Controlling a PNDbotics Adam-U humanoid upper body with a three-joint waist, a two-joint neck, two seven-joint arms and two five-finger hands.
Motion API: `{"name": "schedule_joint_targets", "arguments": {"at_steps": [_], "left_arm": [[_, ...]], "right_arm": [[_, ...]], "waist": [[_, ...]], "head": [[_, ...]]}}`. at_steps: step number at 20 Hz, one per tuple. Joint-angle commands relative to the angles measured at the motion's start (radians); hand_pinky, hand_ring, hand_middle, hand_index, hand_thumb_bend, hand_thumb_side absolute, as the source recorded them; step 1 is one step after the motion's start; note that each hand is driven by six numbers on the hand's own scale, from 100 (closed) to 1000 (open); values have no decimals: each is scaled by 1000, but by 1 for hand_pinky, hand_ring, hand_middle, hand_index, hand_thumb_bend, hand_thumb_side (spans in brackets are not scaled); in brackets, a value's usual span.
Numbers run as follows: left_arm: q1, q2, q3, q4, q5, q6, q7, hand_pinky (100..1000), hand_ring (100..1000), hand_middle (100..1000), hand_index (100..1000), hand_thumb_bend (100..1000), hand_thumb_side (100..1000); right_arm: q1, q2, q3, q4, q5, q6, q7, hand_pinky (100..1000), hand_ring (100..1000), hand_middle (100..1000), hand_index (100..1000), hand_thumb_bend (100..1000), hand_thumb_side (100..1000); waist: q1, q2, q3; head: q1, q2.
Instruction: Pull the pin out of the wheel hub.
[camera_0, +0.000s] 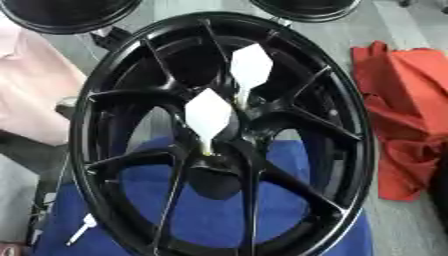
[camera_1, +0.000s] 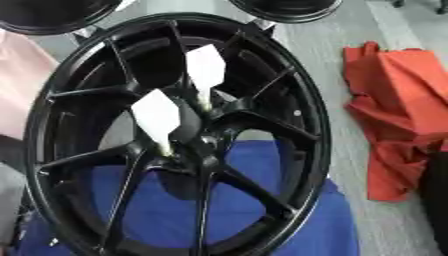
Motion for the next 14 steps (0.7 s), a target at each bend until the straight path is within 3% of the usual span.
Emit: {"name": "schedule_joint_targets", "arguments": {"at_steps": [1,4,6,10,14], "left_arm": [[-8,43,2,-14,-11,5,-9,709,628,566,811,175,708],[-8,49,-3,-14,-12,9,-13,709,628,566,811,173,711],[-9,51,-6,-14,-12,11,-16,709,628,566,809,172,712],[-12,56,-13,-15,-12,14,-23,708,628,566,807,170,713],[-16,55,-17,-15,-11,16,-27,708,628,567,807,169,715]], "right_arm": [[-44,-91,24,9,90,-45,314,883,766,769,817,100,645],[-84,-114,58,-16,153,-66,649,900,787,780,836,100,655],[-115,-117,77,-48,195,-71,797,906,797,784,843,100,644],[-190,-100,123,-101,245,-88,936,913,815,795,851,100,606],[-280,-53,183,-116,273,-109,985,912,821,799,854,100,574]], "waist": [[-3,-26,-1],[-12,-27,-6],[-17,-28,-9],[-23,-30,-12],[-25,-33,-10]], "head": [[0,-3],[-3,1],[-5,4],[-9,7],[-16,8]]}}
